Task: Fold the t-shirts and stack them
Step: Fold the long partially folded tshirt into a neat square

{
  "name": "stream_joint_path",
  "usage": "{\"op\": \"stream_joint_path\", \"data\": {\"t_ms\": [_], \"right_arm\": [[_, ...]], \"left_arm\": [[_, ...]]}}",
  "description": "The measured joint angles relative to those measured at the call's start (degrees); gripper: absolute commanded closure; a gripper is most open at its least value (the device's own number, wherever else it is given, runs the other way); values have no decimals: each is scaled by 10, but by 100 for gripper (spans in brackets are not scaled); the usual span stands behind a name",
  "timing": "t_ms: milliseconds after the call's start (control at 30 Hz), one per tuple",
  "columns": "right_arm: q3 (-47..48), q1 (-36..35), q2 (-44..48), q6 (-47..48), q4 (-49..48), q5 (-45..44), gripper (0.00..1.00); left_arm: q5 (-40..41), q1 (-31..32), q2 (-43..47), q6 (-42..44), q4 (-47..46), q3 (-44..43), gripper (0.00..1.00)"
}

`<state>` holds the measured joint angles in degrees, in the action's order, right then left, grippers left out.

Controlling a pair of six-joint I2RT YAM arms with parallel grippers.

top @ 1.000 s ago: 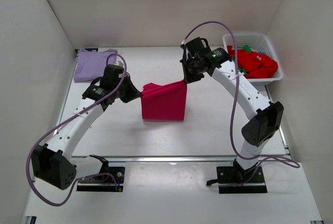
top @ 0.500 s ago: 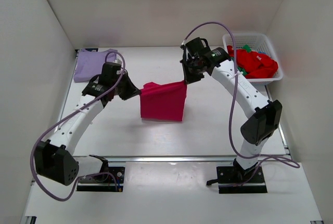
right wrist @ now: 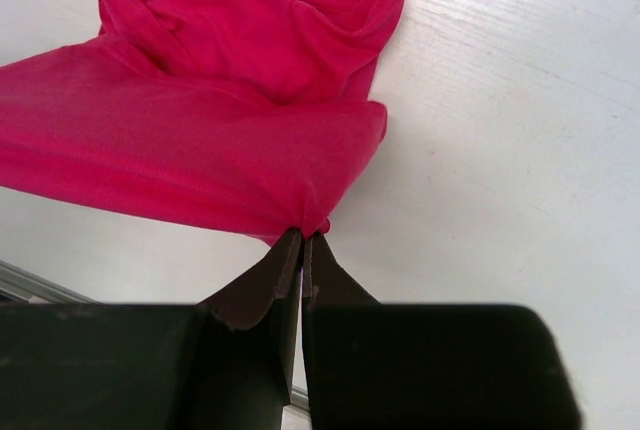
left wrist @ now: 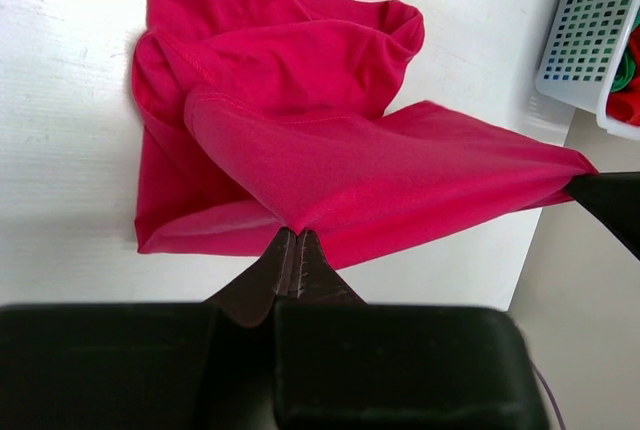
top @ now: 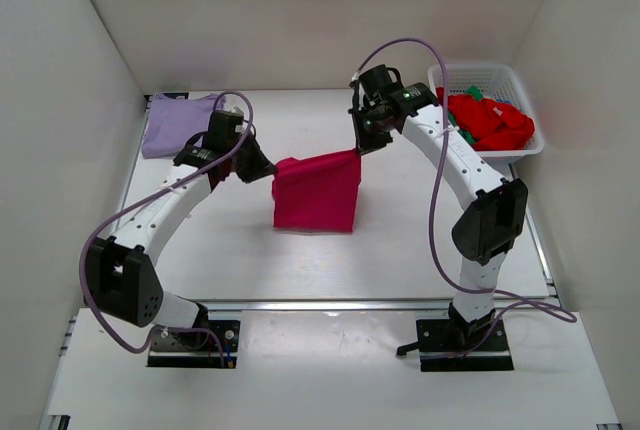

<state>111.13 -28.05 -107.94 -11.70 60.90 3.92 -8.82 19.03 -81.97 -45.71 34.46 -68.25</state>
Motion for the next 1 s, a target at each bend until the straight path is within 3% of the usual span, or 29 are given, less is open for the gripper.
{"op": "stream_joint_path", "data": {"t_ms": [633, 1000], "right_arm": [[-9, -24, 6, -4, 2, -13, 100], [37, -6, -17, 0, 3, -9, 100]], "left_arm": [[8, -13, 59, -2, -23, 26, 100], [4, -19, -8, 0, -41, -3, 100]]}}
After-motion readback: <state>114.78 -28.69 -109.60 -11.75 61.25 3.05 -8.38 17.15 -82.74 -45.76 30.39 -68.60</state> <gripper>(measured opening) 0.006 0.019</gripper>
